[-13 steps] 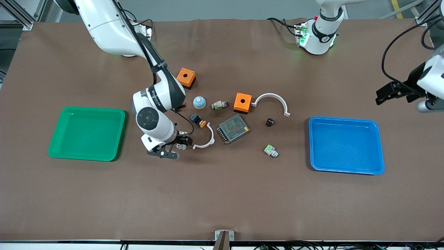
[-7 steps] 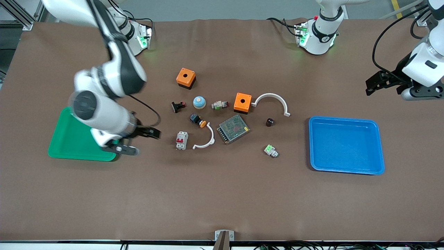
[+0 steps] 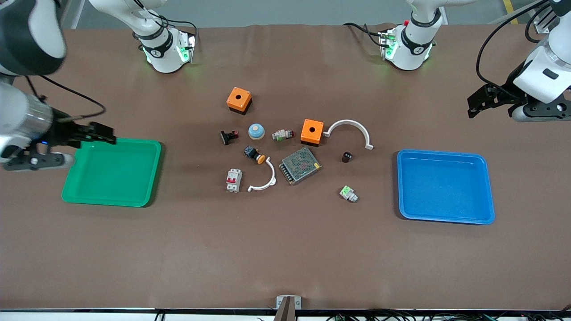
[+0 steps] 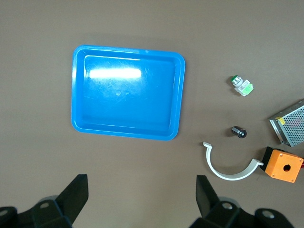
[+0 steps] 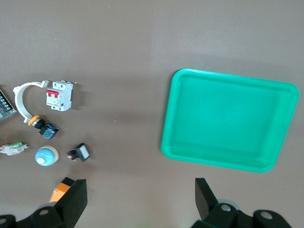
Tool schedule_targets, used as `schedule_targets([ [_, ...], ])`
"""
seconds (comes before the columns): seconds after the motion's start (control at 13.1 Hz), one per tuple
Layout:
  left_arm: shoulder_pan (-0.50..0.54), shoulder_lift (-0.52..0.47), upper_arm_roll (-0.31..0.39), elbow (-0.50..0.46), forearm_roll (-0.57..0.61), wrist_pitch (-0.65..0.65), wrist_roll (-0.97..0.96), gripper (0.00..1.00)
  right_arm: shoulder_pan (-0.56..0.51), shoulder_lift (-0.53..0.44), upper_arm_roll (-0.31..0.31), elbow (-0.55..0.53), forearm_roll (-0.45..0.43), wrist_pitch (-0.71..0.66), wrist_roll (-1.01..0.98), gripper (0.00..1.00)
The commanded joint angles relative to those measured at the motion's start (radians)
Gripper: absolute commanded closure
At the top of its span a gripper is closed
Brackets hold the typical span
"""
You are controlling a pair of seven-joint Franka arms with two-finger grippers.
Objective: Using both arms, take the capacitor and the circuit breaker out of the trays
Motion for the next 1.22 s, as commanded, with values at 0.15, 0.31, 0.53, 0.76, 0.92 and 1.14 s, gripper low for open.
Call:
schedule_targets([
  [0.15,0.004,0.004,0.005,0.031,-0.009,-0.006,0.008,0.0,-0.043,-0.066,0.019,-0.011,-0.079,0.002,-0.111,0.0],
  [0.31,0.002,0.014,0.005,0.037,0.001,-0.006,0.006,0.0,-0.09,-0.063,0.02,-0.011,-0.079,0.036,-0.185,0.0],
  [0.53,-0.002,0.014,0.004,0.038,-0.001,-0.063,0.006,0.0,-0.114,-0.059,0.019,0.015,-0.076,0.047,-0.178,0.0],
  [0.76,-0.003,0.021,0.004,0.048,-0.002,-0.063,0.011,0.0,-0.154,-0.062,0.02,0.03,-0.065,0.039,-0.176,0.0],
  [0.92,-0.003,0.032,0.004,0.071,-0.002,-0.068,0.008,0.0,-0.163,-0.092,0.02,-0.005,-0.063,0.034,-0.17,0.0],
  [1.14,-0.001,0.035,0.004,0.086,0.001,-0.071,0.008,0.0,-0.147,-0.147,0.03,-0.08,-0.063,0.039,-0.042,0.0],
])
